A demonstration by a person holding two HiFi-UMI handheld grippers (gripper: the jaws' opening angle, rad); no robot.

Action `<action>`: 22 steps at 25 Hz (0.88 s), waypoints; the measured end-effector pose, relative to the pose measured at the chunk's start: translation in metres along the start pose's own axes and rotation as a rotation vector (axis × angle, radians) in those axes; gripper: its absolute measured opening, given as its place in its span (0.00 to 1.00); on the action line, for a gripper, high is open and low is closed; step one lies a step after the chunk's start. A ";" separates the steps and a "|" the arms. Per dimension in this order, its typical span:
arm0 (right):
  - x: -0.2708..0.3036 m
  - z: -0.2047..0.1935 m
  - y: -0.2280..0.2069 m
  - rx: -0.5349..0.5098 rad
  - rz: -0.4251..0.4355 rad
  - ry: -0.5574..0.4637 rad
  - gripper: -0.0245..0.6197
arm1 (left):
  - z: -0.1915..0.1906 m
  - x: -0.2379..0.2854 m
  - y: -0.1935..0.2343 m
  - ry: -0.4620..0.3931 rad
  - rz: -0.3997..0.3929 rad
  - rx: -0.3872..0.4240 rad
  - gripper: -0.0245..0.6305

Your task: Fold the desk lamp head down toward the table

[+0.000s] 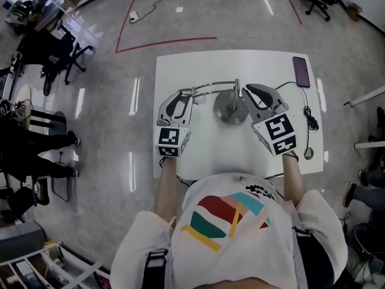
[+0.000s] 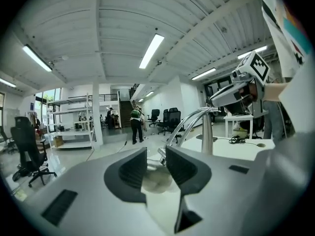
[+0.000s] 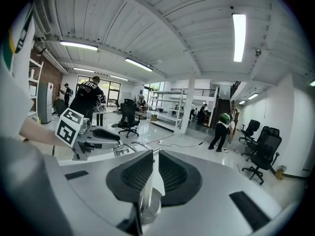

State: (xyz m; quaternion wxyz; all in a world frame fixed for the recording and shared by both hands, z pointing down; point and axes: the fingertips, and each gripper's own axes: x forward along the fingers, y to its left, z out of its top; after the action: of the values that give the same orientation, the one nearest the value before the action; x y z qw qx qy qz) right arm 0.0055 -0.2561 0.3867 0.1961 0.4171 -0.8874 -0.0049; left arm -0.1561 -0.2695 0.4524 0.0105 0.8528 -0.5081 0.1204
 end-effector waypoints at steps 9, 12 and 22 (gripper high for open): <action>-0.002 -0.010 0.000 0.025 0.033 0.012 0.10 | -0.002 -0.003 0.006 0.025 -0.029 0.063 0.27; -0.006 -0.012 0.004 0.016 0.049 0.013 0.10 | -0.006 -0.004 0.005 0.034 -0.044 0.060 0.34; -0.006 -0.012 0.010 -0.001 0.073 0.025 0.10 | -0.019 0.000 0.014 0.111 -0.052 0.054 0.34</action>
State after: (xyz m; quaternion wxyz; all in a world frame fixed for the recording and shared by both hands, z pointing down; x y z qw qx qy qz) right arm 0.0060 -0.2433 0.3974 0.2074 0.3842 -0.8996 0.0069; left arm -0.1713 -0.2738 0.4691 0.0188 0.8578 -0.4808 0.1807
